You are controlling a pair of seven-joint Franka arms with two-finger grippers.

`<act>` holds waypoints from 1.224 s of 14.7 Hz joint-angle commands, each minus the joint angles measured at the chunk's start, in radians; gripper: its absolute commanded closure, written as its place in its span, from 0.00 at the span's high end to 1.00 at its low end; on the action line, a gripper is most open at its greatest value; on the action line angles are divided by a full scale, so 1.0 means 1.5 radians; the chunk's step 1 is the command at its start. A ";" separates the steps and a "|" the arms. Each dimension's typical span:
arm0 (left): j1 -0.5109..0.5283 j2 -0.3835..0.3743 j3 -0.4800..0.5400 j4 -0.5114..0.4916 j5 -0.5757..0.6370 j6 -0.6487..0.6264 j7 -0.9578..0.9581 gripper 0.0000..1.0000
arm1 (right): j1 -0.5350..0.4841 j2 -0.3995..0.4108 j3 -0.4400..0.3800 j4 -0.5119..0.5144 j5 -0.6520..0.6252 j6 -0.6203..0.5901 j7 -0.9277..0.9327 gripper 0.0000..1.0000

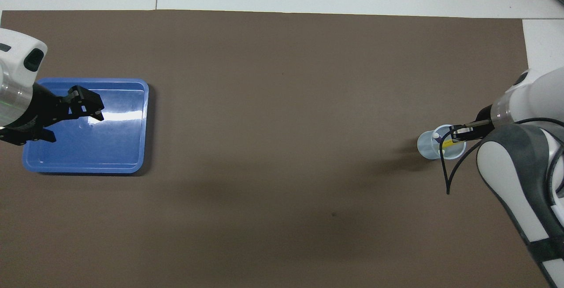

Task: Right arm passes pens to left for tray arrangement
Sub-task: 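Lift the yellow pen with the right gripper while the left gripper approaches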

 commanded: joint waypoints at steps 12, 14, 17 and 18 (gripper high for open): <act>-0.082 -0.025 -0.037 -0.002 -0.164 -0.019 -0.431 1.00 | -0.008 -0.021 0.002 0.113 0.057 -0.148 -0.027 0.00; -0.083 -0.025 -0.052 0.018 -0.165 -0.019 -0.484 1.00 | -0.008 -0.029 0.001 0.113 0.111 -0.154 -0.036 0.00; -0.083 -0.021 -0.105 0.065 -0.179 -0.011 -0.574 1.00 | -0.008 -0.035 0.001 0.112 0.189 -0.163 -0.041 0.00; -0.083 -0.019 -0.121 0.071 -0.194 -0.008 -0.603 1.00 | -0.007 -0.035 0.001 0.112 0.221 -0.163 -0.041 0.00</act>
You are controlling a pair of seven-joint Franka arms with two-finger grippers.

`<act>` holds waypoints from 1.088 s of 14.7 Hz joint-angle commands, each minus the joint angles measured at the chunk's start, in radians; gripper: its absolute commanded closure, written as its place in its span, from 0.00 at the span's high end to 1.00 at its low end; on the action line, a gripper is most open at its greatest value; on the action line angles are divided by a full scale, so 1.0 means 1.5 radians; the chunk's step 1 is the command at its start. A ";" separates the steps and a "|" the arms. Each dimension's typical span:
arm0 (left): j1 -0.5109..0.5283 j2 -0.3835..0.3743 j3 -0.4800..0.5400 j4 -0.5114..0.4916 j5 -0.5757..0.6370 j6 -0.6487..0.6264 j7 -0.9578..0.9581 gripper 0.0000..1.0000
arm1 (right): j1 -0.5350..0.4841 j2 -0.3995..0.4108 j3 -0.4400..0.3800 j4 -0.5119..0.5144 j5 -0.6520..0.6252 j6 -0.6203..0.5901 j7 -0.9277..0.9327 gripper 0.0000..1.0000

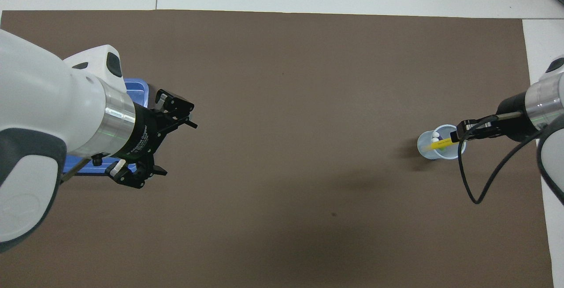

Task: Right arm passes pens to left for tray arrangement
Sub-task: 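Lift the yellow pen with the right gripper while the left gripper approaches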

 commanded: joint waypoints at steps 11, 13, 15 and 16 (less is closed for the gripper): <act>0.036 -0.158 -0.026 -0.297 -0.118 0.252 -0.169 1.00 | 0.007 -0.029 0.008 -0.046 0.281 0.027 -0.018 0.00; 0.040 -0.155 -0.026 -0.309 -0.124 0.271 -0.184 1.00 | 0.029 -0.038 0.008 -0.063 0.305 0.050 -0.019 0.00; 0.038 -0.147 -0.026 -0.309 -0.153 0.299 -0.203 1.00 | 0.050 -0.045 0.008 -0.083 0.346 0.073 -0.021 0.00; 0.036 -0.139 -0.026 -0.310 -0.158 0.318 -0.241 1.00 | 0.059 -0.052 0.008 -0.099 0.364 0.093 -0.023 0.00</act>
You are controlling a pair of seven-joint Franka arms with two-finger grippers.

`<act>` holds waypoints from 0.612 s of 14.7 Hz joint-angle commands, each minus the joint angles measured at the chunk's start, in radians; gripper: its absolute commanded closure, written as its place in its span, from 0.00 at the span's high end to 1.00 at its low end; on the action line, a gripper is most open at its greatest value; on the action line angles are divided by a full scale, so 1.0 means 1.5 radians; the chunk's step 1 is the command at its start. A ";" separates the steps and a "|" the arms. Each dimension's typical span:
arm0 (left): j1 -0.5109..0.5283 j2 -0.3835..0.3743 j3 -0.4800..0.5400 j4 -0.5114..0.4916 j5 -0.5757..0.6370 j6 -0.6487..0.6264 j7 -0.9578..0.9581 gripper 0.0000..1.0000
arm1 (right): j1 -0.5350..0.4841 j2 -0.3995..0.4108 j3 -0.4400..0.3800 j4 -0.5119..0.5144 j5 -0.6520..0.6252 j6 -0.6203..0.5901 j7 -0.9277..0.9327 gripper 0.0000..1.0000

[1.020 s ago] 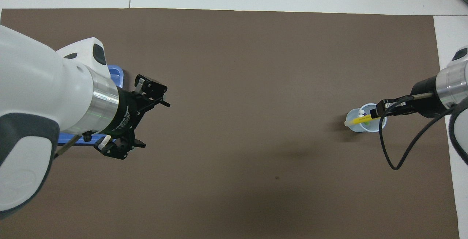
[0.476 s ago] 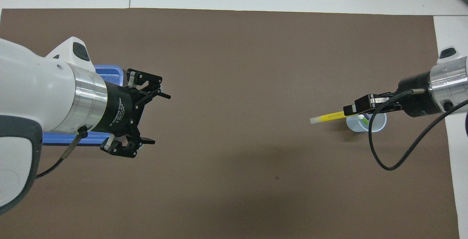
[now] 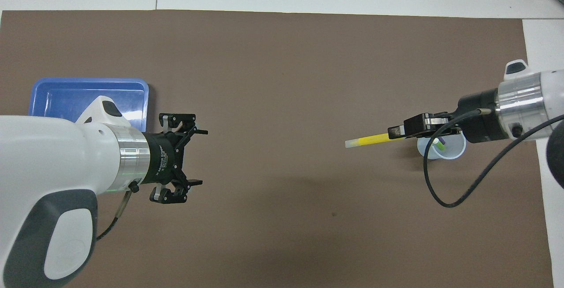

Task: Right arm passes pens to left for tray arrangement
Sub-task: 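Lift the yellow pen with the right gripper while the left gripper approaches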

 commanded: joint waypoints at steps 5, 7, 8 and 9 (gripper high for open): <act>-0.024 0.000 0.004 -0.031 -0.021 0.093 -0.091 1.00 | 0.064 -0.053 -0.001 -0.097 0.143 0.105 -0.040 0.00; -0.024 0.000 0.004 -0.032 -0.021 0.096 -0.090 1.00 | 0.091 -0.054 -0.001 -0.115 0.185 0.137 -0.058 0.00; -0.024 0.000 0.004 -0.032 -0.021 0.096 -0.088 1.00 | 0.103 -0.055 -0.001 -0.120 0.205 0.153 -0.058 0.00; -0.025 0.000 0.004 -0.032 -0.021 0.096 -0.087 1.00 | 0.119 -0.058 -0.001 -0.123 0.212 0.167 -0.058 0.00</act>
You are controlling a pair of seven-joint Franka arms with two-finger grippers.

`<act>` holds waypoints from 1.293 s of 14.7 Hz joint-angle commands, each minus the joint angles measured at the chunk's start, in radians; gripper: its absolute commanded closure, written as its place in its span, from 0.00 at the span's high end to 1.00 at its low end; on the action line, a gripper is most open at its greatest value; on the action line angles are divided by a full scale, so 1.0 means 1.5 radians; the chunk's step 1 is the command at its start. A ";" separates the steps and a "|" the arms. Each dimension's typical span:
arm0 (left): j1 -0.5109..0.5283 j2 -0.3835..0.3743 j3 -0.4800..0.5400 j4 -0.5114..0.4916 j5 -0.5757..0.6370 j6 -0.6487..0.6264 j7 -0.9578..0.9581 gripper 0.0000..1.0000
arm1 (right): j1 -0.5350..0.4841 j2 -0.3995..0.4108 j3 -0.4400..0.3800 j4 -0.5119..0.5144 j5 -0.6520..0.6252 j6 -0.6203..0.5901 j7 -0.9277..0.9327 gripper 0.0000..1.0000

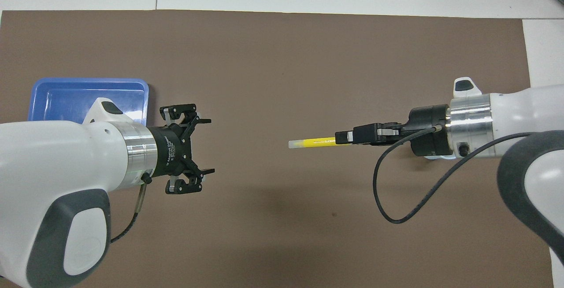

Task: Right arm passes pens to left for tray arrangement
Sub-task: 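Lift the yellow pen with the right gripper while the left gripper approaches, then grasp the yellow pen tip with the left gripper from the right gripper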

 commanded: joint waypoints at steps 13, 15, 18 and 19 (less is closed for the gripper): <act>-0.164 0.059 0.002 0.070 0.010 0.043 -0.044 0.94 | 0.103 -0.036 -0.001 -0.076 0.120 0.141 -0.004 0.00; -0.167 0.073 0.002 0.077 0.029 0.039 -0.043 0.91 | 0.104 -0.036 -0.001 -0.076 0.121 0.142 -0.003 0.00; -0.167 0.113 0.002 0.138 0.029 -0.022 -0.057 0.91 | 0.104 -0.036 0.000 -0.076 0.120 0.141 -0.003 0.00; -0.167 0.114 0.003 0.143 0.030 -0.023 -0.090 0.91 | 0.104 -0.036 0.000 -0.076 0.121 0.142 -0.003 0.00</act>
